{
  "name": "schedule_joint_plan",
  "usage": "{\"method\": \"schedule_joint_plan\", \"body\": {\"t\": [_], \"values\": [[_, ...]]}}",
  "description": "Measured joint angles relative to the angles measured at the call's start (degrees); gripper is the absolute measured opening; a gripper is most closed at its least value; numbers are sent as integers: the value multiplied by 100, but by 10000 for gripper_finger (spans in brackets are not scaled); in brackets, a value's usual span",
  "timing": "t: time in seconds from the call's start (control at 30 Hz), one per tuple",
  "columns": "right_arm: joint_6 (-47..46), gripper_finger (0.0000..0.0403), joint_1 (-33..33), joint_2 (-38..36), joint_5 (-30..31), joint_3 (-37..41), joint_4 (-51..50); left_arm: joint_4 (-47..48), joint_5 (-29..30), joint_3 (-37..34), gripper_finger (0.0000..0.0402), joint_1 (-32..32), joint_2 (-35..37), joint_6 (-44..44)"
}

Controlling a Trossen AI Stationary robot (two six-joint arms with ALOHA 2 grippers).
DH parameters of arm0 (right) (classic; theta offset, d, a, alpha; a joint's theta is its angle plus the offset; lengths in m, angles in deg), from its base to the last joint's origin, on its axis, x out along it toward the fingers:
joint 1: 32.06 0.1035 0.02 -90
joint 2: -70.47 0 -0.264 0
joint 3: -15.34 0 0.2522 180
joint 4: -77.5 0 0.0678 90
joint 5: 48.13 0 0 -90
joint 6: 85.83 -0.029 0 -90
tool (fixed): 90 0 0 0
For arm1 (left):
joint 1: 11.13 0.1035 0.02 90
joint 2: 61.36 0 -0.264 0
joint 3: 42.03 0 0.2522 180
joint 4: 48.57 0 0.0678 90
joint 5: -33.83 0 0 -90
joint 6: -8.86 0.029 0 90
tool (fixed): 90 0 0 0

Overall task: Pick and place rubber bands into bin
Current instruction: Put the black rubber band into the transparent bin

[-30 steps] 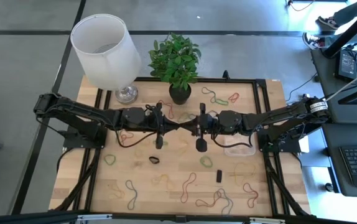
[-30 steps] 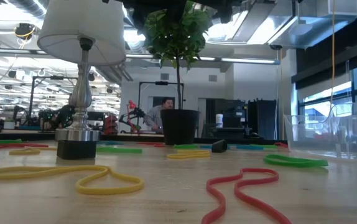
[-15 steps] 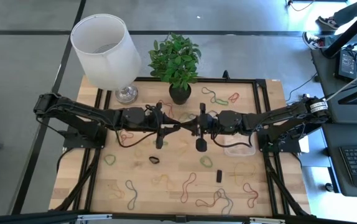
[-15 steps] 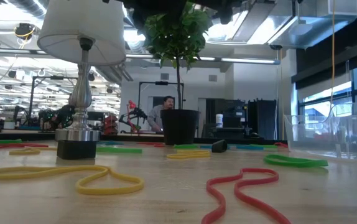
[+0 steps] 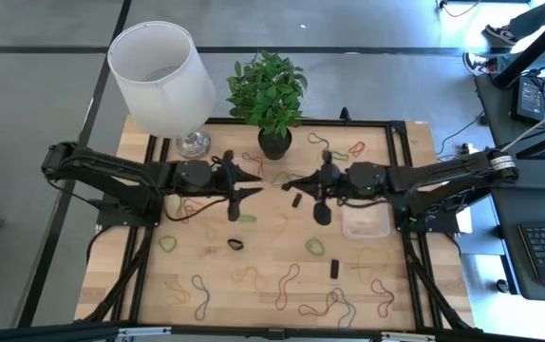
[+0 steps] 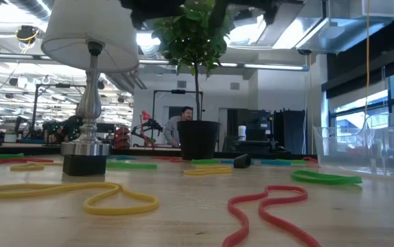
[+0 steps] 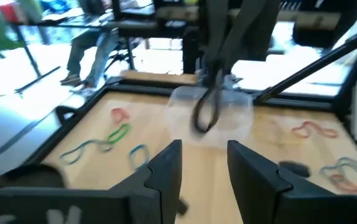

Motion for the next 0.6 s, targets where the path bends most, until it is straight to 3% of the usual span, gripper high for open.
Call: {"method": "schedule_joint_plan", "body": {"t": [0.13,0.33,0.6], "values": [[-844,5,5,-672,366,0,-1261,631,199,0,122,0,432,-18],[-2834,6,0,-1665,952,-2,-3632,1223,303,0,122,0,971,-103],[-5726,6,0,-1938,711,-2,-6674,1719,301,0,123,-2,1272,-106]]}}
